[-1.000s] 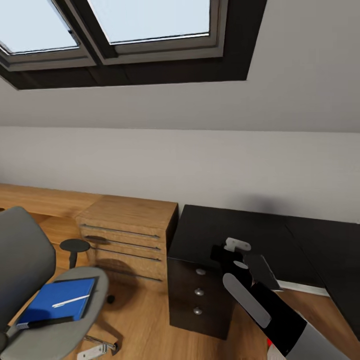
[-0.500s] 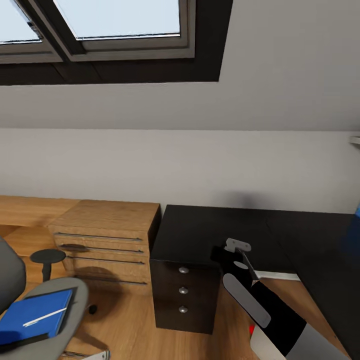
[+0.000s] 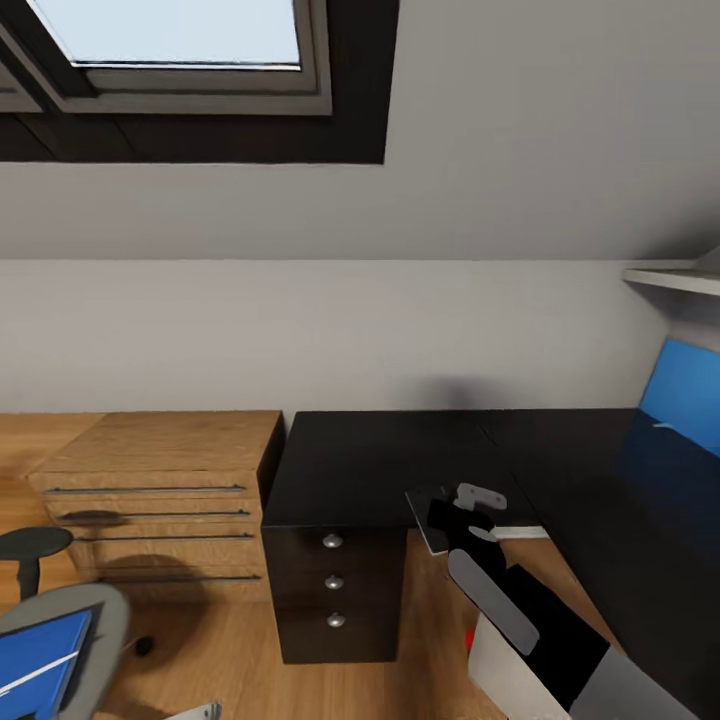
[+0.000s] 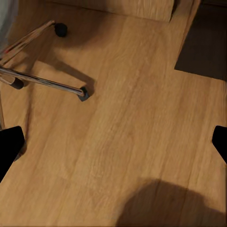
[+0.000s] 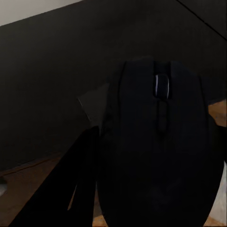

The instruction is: In the bedroom, organize the workspace by keeping the computer under the desk, ensuring the monitor is on the desk, placing the keyboard on the desk next to the monitor, placing the mouse on the desk next to the keyboard, moving the folder from the swivel chair onto the desk next to the mouse, stacking the notebook on top of the folder with the pen on top of the notebook, and positioning the swivel chair next to the desk.

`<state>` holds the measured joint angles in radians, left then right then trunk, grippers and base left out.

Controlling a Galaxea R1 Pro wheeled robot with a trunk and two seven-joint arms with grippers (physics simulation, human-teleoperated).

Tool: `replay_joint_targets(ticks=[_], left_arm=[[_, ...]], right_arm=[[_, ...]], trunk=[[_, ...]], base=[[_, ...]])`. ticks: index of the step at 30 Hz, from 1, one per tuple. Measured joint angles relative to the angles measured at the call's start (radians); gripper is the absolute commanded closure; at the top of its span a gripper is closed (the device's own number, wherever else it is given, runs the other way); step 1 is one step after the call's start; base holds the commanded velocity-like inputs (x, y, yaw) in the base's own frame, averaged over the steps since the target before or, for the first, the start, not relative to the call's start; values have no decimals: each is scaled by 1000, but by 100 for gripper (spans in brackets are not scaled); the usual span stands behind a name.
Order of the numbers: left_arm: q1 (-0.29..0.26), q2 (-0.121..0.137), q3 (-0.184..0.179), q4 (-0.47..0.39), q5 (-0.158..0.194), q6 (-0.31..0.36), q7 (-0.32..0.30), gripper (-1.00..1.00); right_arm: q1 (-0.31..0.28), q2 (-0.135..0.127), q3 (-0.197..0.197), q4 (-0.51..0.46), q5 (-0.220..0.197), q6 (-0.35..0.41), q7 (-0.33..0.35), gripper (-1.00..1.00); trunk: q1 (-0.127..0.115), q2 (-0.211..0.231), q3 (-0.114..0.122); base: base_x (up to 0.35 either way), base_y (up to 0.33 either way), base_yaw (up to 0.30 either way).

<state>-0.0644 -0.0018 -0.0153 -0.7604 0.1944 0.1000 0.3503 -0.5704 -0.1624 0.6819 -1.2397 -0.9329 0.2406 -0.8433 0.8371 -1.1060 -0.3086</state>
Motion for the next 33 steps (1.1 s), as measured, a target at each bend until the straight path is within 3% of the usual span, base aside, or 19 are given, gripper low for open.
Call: replay_joint_targets(ticks=[6, 7, 10, 11, 18, 28, 33], left_arm=[[0, 0, 0, 0, 0, -1, 0, -100], [0, 0, 0, 0, 0, -1, 0, -100], [0, 1, 0, 1, 0, -1, 0, -100], [0, 1, 0, 0, 0, -1, 0, -100], [0, 1, 0, 0, 0, -1, 0, -100], [0, 1, 1, 0, 0, -1, 2, -100], [0, 1, 1, -1, 0, -2, 4, -100]], right_arm=[[0, 1, -54, 83, 2, -192, -5, 100], [0, 1, -133, 124, 5, -230, -5, 100], [0, 1, -190, 148, 4, -237, -3, 100], [0, 1, -251, 211, 5, -259, -2, 100], [-2, 1, -380, 314, 7, -286, -1, 100], [-25, 1, -406, 510, 19, -376, -7, 100], [-51, 1, -408, 568, 94, -406, -16, 100]], trunk=[[0, 0, 0], [0, 0, 0], [0, 0, 0], [0, 0, 0], [0, 0, 0], [0, 0, 0], [0, 0, 0]], base=[[0, 0, -276], [0, 0, -293], [0, 0, -294], [0, 0, -295], [0, 0, -296], [0, 0, -283], [0, 0, -273]])
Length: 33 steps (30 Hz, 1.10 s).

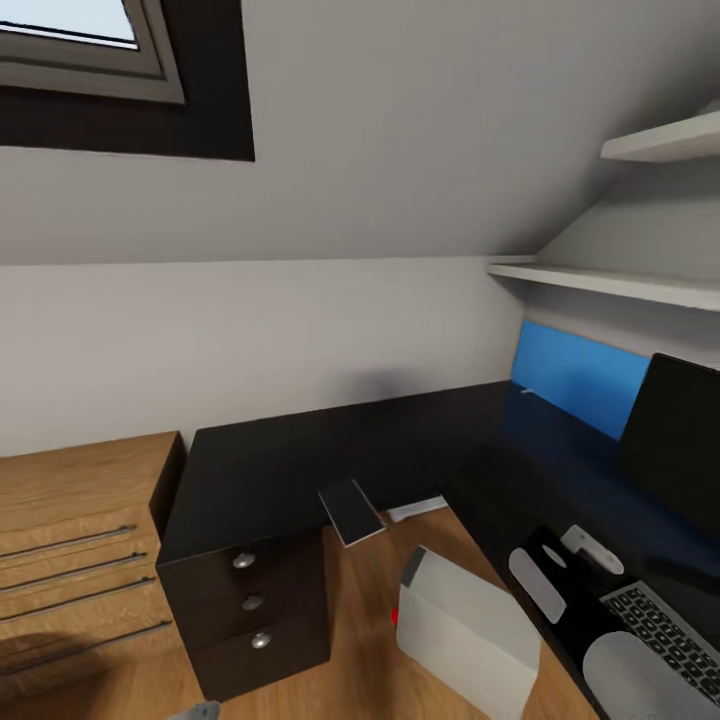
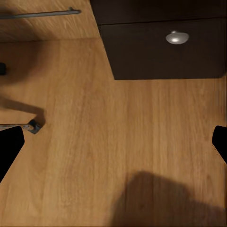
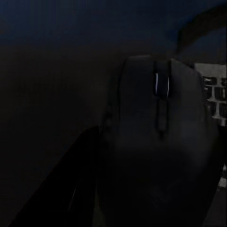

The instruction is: In the bedroom, organize the workspace by keeping the computer under the desk, ensuring the monitor is on the desk, placing the keyboard on the desk next to the monitor, placing the mouse on the desk next to the keyboard, moving the folder from the swivel chair onto the desk next to the mouse, stacking the notebook on top of the folder with the pen on top of the notebook, and positioning the swivel chair next to the desk.

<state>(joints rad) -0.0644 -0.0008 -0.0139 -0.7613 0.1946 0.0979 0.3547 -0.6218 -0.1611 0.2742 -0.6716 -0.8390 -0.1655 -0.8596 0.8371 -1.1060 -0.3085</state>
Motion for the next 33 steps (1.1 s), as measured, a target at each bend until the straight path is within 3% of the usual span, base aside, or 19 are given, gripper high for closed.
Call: replay_joint_targets(ticks=[7, 8, 9, 14, 22, 33], left_arm=[[0, -1, 0, 0, 1, 0, 2, -100], [0, -1, 0, 0, 1, 0, 2, -100], [0, 1, 0, -1, 1, 0, 2, -100], [0, -17, 2, 28, 9, -26, 1, -100], [0, -37, 2, 49, 4, -26, 3, -100], [0, -38, 2, 50, 4, -34, 0, -100]], right_arm=[[-7, 0, 7, 21, 64, -12, 3, 100], [-7, 0, 9, 22, 78, -17, 6, 100], [-7, 4, 24, 35, 120, -21, 10, 100], [10, 14, 52, 7, 150, 3, 6, 100], [-22, 23, 46, 41, 188, -37, 13, 100], [-23, 23, 43, 88, 188, -45, 43, 100]], trunk=[[0, 0, 0], [0, 0, 0], [0, 0, 0], [0, 0, 0], [0, 0, 0], [0, 0, 0]], base=[[0, 0, -193], [0, 0, -11], [0, 0, 0], [0, 0, 0], [0, 0, 0], [0, 0, 0]])
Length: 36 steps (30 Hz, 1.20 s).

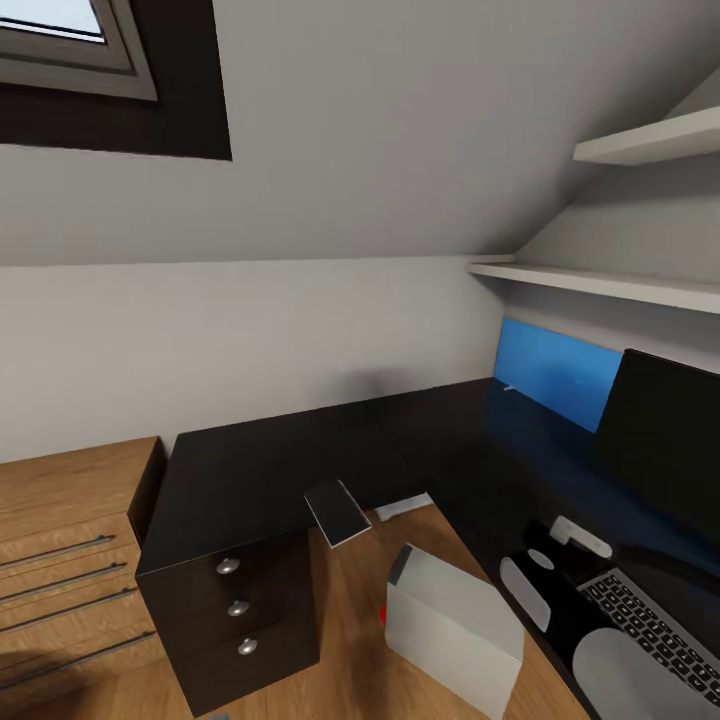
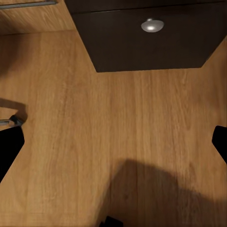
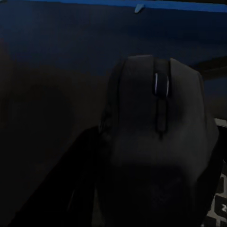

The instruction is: In the bedroom, organize the workspace by keeping the computer under the desk, ensuring the monitor is on the desk, placing the keyboard on the desk next to the monitor, placing the mouse on the desk next to the keyboard, moving the folder from the swivel chair onto the desk next to the mouse, stacking the notebook on top of the folder with the pen on top of the notebook, and positioning the swivel chair next to the desk.

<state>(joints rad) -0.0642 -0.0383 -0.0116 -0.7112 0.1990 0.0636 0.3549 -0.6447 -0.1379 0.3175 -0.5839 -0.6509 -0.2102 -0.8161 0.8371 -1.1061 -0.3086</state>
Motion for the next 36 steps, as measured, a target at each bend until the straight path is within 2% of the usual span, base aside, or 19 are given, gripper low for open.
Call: replay_joint_targets(ticks=[2, 9, 10, 17, 19, 27, 32, 36], left_arm=[[0, 0, 0, 0, 0, -11, 2, -100], [0, -1, -1, 2, -3, -47, 3, -100], [0, -1, -1, 1, -6, -95, 4, -100], [0, -3, -3, 10, -7, -100, 5, -100], [0, -3, -3, 12, -7, -101, 5, -100], [0, -3, -4, 15, -7, -100, 3, -100], [0, -3, -3, 15, -7, -101, -1, -100], [0, -3, -3, 15, -7, -101, -1, -100]], right_arm=[[0, 0, -3, 11, -1, 1, 11, 100], [0, 0, -5, 51, -3, -1, 49, 100], [0, 0, -6, 60, -3, -1, 98, 100], [0, 0, -7, 60, -7, -2, 101, 100], [0, 0, -8, 59, -7, -2, 110, 100], [0, -2, -11, 58, -11, 1, 214, 100], [0, -2, -11, 58, -15, 1, 220, 100], [0, -2, -12, 58, -34, 1, 221, 100]], trunk=[[0, 0, 0], [27, -49, -22], [31, -56, -25], [57, -105, -47], [58, -105, -47], [58, -105, -47], [58, -105, -47], [58, -105, -47]], base=[[0, 0, 0], [0, 0, 0], [0, 0, 0], [0, 0, 0], [0, 0, 0], [0, 0, 0], [0, 0, 0], [0, 0, 0]])
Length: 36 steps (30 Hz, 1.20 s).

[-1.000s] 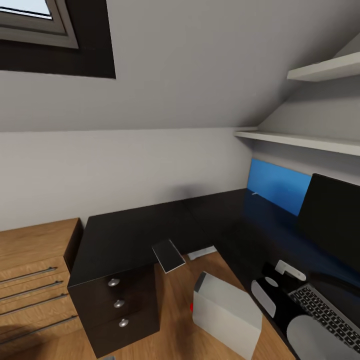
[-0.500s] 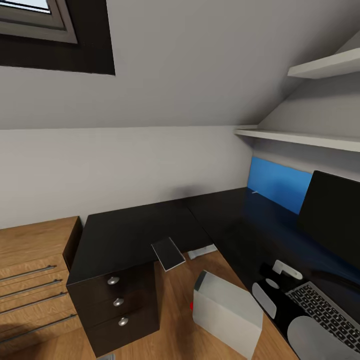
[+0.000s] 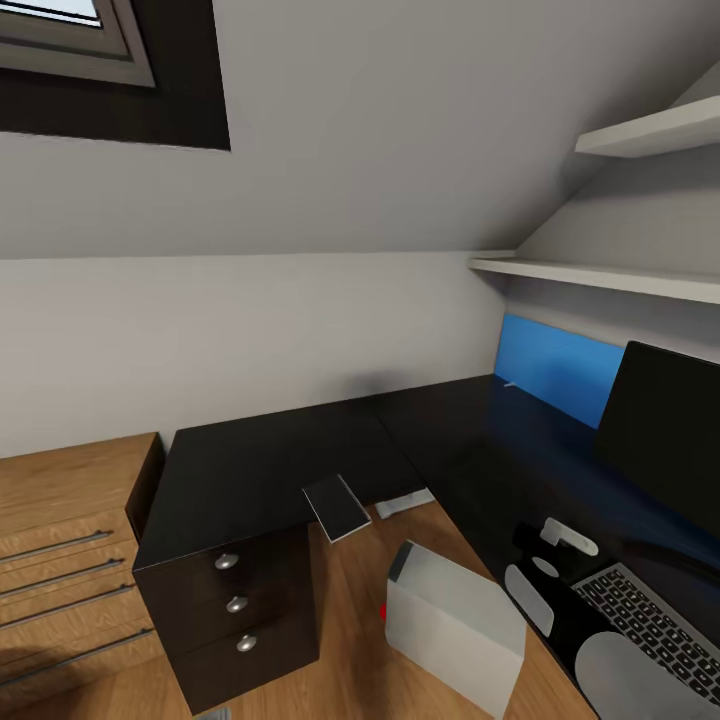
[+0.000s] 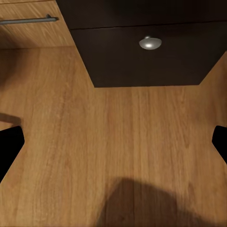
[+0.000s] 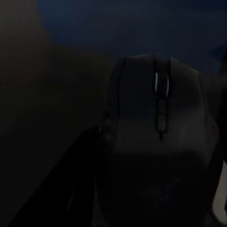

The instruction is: In the bedroom, organize the workspace by keeping the computer under the desk, ensuring the monitor is on the desk, placing the keyboard on the desk next to the monitor, placing the mouse on the desk next to the keyboard, moving the folder from the swivel chair onto the desk next to the mouse, stacking the notebook on top of the folder with the pen on top of the notebook, and positioning the swivel chair next to the desk.

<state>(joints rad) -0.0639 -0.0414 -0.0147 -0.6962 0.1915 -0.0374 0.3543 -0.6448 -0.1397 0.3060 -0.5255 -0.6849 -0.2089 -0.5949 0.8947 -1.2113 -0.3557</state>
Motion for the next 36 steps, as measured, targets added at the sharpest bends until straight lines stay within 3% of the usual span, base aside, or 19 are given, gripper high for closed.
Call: replay_joint_targets(ticks=[14, 36], left_arm=[[0, 0, 0, 0, 0, 0, 7, -100], [0, 4, -2, 55, -3, -3, -2, -100]], right_arm=[[0, 0, 0, 0, -12, 0, 2, 100], [0, -1, -9, 31, -13, 3, 0, 100]], trunk=[[50, -91, -41], [50, -91, -41]], base=[[0, 0, 0], [56, 0, 0]])
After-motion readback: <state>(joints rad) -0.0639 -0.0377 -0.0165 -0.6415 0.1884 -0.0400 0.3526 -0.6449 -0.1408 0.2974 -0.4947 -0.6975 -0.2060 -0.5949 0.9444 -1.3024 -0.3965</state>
